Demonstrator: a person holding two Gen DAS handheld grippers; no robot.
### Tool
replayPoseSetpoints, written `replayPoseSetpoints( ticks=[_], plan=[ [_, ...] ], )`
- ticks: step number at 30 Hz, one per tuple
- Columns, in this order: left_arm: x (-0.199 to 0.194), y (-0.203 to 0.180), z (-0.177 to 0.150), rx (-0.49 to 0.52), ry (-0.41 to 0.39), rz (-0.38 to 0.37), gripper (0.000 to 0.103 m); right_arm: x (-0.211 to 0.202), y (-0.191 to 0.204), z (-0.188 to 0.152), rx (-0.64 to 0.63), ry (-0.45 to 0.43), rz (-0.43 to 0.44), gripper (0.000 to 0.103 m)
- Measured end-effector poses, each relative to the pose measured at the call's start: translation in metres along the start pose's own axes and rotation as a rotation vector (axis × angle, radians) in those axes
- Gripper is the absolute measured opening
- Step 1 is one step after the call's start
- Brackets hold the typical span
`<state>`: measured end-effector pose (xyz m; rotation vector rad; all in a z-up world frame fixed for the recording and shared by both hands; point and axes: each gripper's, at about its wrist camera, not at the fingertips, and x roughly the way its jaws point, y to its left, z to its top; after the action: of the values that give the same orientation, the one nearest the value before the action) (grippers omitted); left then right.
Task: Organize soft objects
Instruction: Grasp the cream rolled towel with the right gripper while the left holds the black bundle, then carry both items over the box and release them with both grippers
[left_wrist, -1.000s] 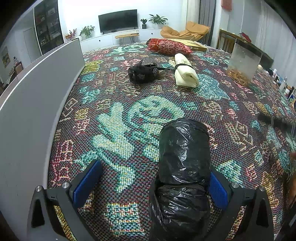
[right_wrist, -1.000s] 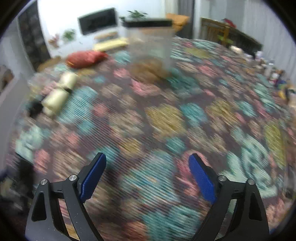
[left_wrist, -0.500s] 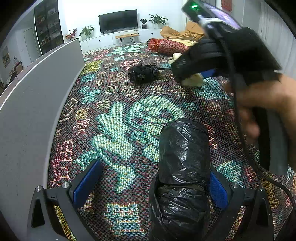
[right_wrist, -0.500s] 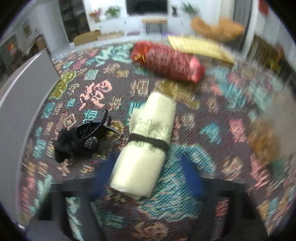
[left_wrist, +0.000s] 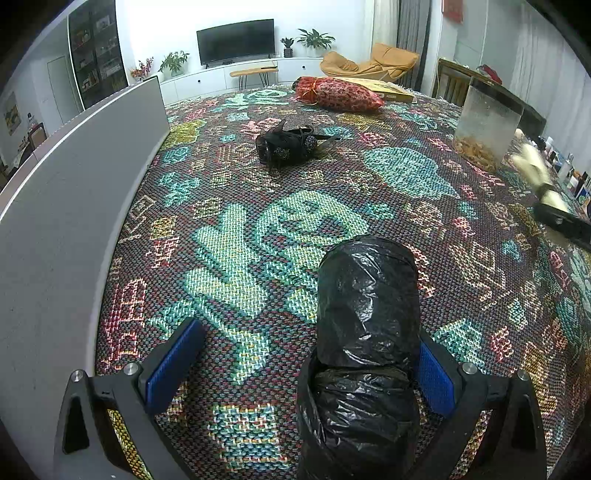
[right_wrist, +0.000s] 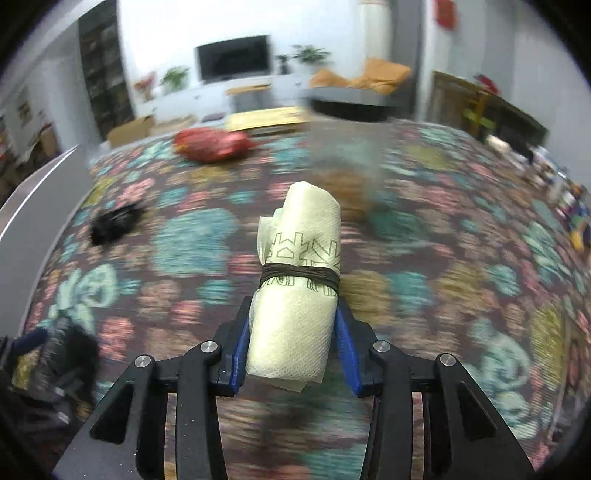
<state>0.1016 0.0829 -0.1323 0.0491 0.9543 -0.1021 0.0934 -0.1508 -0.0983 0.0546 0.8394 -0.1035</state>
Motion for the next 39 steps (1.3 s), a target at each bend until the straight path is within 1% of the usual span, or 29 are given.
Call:
replayPoseSetpoints(
  ticks=[4,9,11,14,16,20,22,24,26,31,39],
  plan=[
    [0.0,0.0,0.0,0.0,0.0,0.0,0.103,0.02,-0.041,0.02,0.032,0.005,-0.076,0.044],
    [0.0,0.0,0.0,0.0,0.0,0.0,0.103,0.052,-0.069,0.049,0.026,-0.001,-0.138,0.044],
    [0.0,0.0,0.0,0.0,0.0,0.0,0.103,0.06,-0.077,0.054,0.03,-0.01,-0.133,0.044],
    [0.0,0.0,0.0,0.0,0.0,0.0,0.103,0.071,-0.078,0.056,0.008,-0.012,-0.132,0.044],
    [0.0,0.0,0.0,0.0,0.0,0.0,0.103,0.085,-0.079,0.056,0.008,0.048,-0.128,0.044],
    [0.0,0.0,0.0,0.0,0.0,0.0,0.103,0.09,-0.085,0.057,0.033,0.065,-0.104,0.047],
    [0.0,0.0,0.0,0.0,0.0,0.0,0.103,0.09,-0.086,0.057,0.041,0.067,-0.118,0.052],
    [0.0,0.0,0.0,0.0,0.0,0.0,0.103,0.091,-0.089,0.057,0.054,0.072,-0.149,0.065],
    [0.0,0.0,0.0,0.0,0.0,0.0,0.103,0.09,-0.09,0.056,0.066,0.076,-0.163,0.07],
    [0.0,0.0,0.0,0.0,0.0,0.001,0.103,0.093,-0.102,0.057,0.102,0.083,-0.135,0.073],
    [-0.001,0.0,0.0,0.0,0.0,0.001,0.103,0.093,-0.105,0.058,0.106,0.085,-0.132,0.074]
  ],
)
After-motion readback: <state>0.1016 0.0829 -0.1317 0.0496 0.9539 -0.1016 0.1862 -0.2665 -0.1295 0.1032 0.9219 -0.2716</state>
